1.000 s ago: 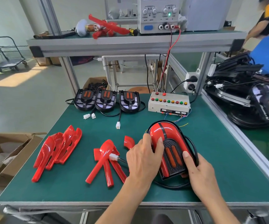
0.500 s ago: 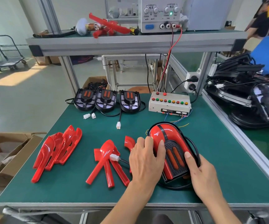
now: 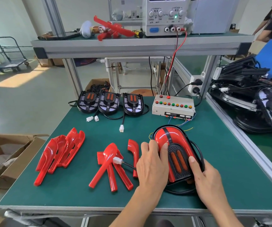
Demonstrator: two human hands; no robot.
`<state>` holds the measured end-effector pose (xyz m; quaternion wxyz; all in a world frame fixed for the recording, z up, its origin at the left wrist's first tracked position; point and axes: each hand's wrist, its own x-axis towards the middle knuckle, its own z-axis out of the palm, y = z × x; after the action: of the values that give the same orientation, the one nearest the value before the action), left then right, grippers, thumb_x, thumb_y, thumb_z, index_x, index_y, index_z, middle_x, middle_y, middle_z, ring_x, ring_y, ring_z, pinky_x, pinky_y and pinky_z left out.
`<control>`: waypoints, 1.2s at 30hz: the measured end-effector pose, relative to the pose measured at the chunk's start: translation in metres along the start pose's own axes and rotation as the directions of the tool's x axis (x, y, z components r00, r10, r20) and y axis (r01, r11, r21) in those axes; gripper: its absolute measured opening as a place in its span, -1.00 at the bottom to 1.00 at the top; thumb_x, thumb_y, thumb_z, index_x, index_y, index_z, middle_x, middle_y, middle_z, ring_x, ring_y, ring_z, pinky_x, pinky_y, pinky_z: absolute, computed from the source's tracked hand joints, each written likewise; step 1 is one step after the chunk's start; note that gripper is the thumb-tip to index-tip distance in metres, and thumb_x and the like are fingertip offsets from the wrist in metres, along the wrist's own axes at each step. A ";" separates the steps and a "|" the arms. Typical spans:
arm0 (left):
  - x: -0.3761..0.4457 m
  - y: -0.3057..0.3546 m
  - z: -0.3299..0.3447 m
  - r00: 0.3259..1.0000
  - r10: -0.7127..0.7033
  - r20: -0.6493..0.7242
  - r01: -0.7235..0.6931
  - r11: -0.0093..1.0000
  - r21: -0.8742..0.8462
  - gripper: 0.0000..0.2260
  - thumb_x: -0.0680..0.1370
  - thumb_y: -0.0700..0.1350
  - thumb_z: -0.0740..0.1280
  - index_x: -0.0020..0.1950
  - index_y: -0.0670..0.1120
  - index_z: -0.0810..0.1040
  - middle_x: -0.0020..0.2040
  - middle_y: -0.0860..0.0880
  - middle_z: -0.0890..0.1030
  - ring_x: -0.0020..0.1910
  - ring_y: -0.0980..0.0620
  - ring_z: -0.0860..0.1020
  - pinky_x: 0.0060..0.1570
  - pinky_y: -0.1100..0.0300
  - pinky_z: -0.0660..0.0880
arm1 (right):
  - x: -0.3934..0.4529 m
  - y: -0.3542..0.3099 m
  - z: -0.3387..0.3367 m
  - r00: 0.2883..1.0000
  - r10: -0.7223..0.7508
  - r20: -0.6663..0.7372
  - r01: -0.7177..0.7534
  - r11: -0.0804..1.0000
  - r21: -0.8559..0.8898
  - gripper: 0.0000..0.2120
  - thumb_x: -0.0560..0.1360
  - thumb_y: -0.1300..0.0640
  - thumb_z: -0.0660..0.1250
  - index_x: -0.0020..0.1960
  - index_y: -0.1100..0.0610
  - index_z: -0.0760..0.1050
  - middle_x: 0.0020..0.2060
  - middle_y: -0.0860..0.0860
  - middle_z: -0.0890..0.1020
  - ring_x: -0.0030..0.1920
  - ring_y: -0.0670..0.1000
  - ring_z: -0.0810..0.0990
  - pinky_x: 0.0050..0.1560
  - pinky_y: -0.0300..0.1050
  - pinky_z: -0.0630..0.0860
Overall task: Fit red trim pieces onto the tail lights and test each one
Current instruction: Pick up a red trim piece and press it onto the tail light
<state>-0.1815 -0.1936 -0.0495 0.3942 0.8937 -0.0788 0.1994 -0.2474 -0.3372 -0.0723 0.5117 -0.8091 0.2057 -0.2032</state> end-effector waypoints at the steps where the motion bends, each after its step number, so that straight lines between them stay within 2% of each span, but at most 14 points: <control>1: -0.001 0.000 0.000 1.000 -0.011 0.020 0.011 1.000 -0.020 -0.66 0.64 0.28 0.06 -0.11 0.04 0.28 -0.16 0.06 0.36 -0.34 0.00 0.39 -0.36 0.04 0.39 | 0.000 -0.001 0.000 1.000 0.001 0.001 -0.001 1.000 0.005 -0.53 0.52 -0.34 0.18 -0.16 0.03 0.59 -0.32 -0.10 0.67 -0.29 -0.14 0.60 -0.25 -0.09 0.45; 5: 0.004 -0.005 0.000 0.964 -0.238 0.115 0.261 0.928 -0.267 -0.64 0.50 0.39 0.27 -0.08 0.17 0.24 -0.15 0.14 0.47 -0.18 0.20 0.46 -0.25 0.24 0.37 | -0.001 -0.002 0.000 1.000 0.001 0.022 -0.001 1.000 0.023 -0.56 0.52 -0.32 0.18 -0.14 0.01 0.60 -0.27 -0.24 0.68 -0.27 -0.19 0.61 -0.27 -0.16 0.44; 7: 0.011 -0.006 -0.002 0.898 -0.329 0.293 0.425 0.821 -0.381 -0.54 0.42 0.43 0.35 0.10 0.19 0.29 -0.01 0.14 0.57 -0.04 0.24 0.54 -0.11 0.30 0.46 | 0.000 -0.001 -0.001 1.000 0.004 0.028 -0.006 0.999 0.052 -0.56 0.52 -0.31 0.20 -0.11 0.02 0.62 -0.25 -0.20 0.70 -0.25 -0.17 0.65 -0.25 -0.18 0.50; 9: 0.018 -0.005 -0.005 0.836 -0.254 0.486 0.505 0.704 -0.500 -0.43 0.41 0.41 0.39 0.22 0.05 0.47 0.05 0.04 0.69 0.03 0.13 0.66 0.09 0.14 0.58 | 0.000 0.000 -0.003 0.999 0.016 0.029 -0.019 0.994 0.111 -0.55 0.52 -0.31 0.22 -0.11 0.04 0.65 -0.27 -0.12 0.72 -0.30 -0.11 0.68 -0.30 -0.25 0.54; 11: 0.022 -0.004 -0.010 0.793 -0.151 0.591 0.551 0.592 -0.588 -0.50 0.47 0.29 0.44 0.16 -0.08 0.62 0.04 -0.03 0.74 0.06 0.01 0.70 0.18 -0.01 0.60 | 0.001 -0.002 -0.005 0.999 0.035 0.025 -0.039 0.982 0.183 -0.57 0.50 -0.32 0.25 -0.11 0.01 0.67 -0.27 -0.05 0.74 -0.33 -0.05 0.69 -0.34 -0.24 0.56; 16: 0.021 -0.006 -0.019 0.636 -0.046 0.770 0.748 0.281 -0.601 -0.54 0.53 0.06 0.47 0.34 -0.11 0.50 0.22 -0.11 0.68 0.22 -0.10 0.64 0.27 -0.19 0.54 | -0.002 -0.006 -0.005 0.999 0.036 0.023 -0.040 0.965 0.259 -0.75 0.44 -0.33 0.33 -0.07 -0.21 0.66 -0.25 -0.05 0.75 -0.32 -0.02 0.72 -0.38 -0.25 0.59; 20: 0.021 -0.005 -0.019 0.643 -0.065 0.763 0.762 0.157 -0.629 -0.50 0.52 0.01 0.46 0.37 -0.19 0.48 0.22 -0.19 0.66 0.23 -0.17 0.63 0.26 -0.20 0.54 | -0.002 -0.005 -0.006 0.999 0.039 0.005 -0.039 0.956 0.291 -0.62 0.40 -0.31 0.39 0.14 -0.17 0.62 -0.09 -0.12 0.76 -0.16 -0.07 0.75 -0.26 -0.27 0.64; 22: 0.023 -0.005 -0.019 0.663 -0.097 0.742 0.747 0.136 -0.650 -0.53 0.54 0.02 0.43 0.36 -0.20 0.49 0.22 -0.18 0.67 0.23 -0.17 0.63 0.28 -0.21 0.53 | -0.001 -0.002 -0.006 0.997 0.069 0.017 -0.070 0.927 0.368 -0.41 0.38 -0.25 0.40 0.36 -0.09 0.50 0.02 -0.10 0.75 -0.03 -0.05 0.75 -0.17 -0.21 0.68; 25: 0.029 -0.006 -0.020 0.692 -0.134 0.709 0.722 0.125 -0.681 -0.58 0.58 0.06 0.37 0.35 -0.15 0.52 0.21 -0.16 0.67 0.23 -0.14 0.64 0.28 -0.24 0.52 | -0.004 -0.004 -0.002 0.997 0.081 0.004 -0.076 0.914 0.398 -0.30 0.38 -0.23 0.39 0.47 -0.06 0.34 0.21 -0.06 0.66 0.09 -0.06 0.72 0.01 -0.12 0.67; 28: 0.035 -0.008 -0.023 0.709 -0.154 0.688 0.705 0.124 -0.699 -0.57 0.59 0.09 0.37 0.35 -0.12 0.52 0.22 -0.15 0.67 0.23 -0.13 0.64 0.26 -0.24 0.53 | -0.014 -0.008 0.004 0.953 -0.086 -0.292 0.121 0.987 0.105 -0.26 0.54 -0.21 0.40 0.55 0.13 0.24 0.42 0.07 0.37 0.30 -0.09 0.52 0.35 -0.03 0.42; 30: 0.037 -0.010 -0.024 0.722 -0.152 0.675 0.691 0.127 -0.711 -0.57 0.57 0.11 0.38 0.35 -0.11 0.52 0.22 -0.14 0.68 0.22 -0.12 0.64 0.25 -0.23 0.54 | -0.029 -0.013 0.012 0.848 -0.313 -0.428 0.318 0.946 -0.062 -0.45 0.53 -0.08 0.35 0.38 0.26 0.44 0.24 0.16 0.47 0.18 0.03 0.51 0.27 -0.10 0.41; 32: 0.038 -0.011 -0.025 0.734 -0.154 0.662 0.679 0.126 -0.723 -0.56 0.57 0.12 0.37 0.35 -0.11 0.52 0.21 -0.13 0.68 0.21 -0.12 0.65 0.23 -0.20 0.56 | -0.043 -0.024 0.017 0.851 -0.367 -0.376 0.372 0.926 -0.061 -0.76 0.49 -0.13 0.33 0.06 -0.04 0.59 -0.12 -0.04 0.63 -0.14 -0.13 0.55 0.01 -0.32 0.44; 34: 0.038 -0.012 -0.026 0.741 -0.159 0.653 0.671 0.115 -0.733 -0.55 0.58 0.12 0.35 0.35 -0.13 0.51 0.21 -0.14 0.68 0.20 -0.12 0.65 0.20 -0.17 0.58 | -0.050 -0.035 0.024 0.968 -0.170 -0.186 0.189 0.978 0.089 -0.67 0.44 -0.35 0.33 -0.11 -0.10 0.59 -0.32 -0.10 0.67 -0.35 -0.12 0.57 -0.21 -0.29 0.48; 36: 0.037 -0.013 -0.026 0.748 -0.154 0.646 0.662 0.106 -0.742 -0.55 0.58 0.11 0.35 0.36 -0.14 0.50 0.22 -0.15 0.67 0.21 -0.13 0.65 0.23 -0.20 0.56 | -0.050 -0.044 0.033 0.994 0.082 0.070 -0.096 0.972 0.216 -0.52 0.37 -0.45 0.35 -0.01 -0.08 0.60 -0.27 -0.07 0.73 -0.42 -0.04 0.63 -0.32 -0.12 0.49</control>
<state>-0.1518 -0.1654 -0.0268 0.8617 0.4636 -0.0038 -0.2061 -0.2662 -0.2682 -0.0511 0.6123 -0.7435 0.2025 -0.1769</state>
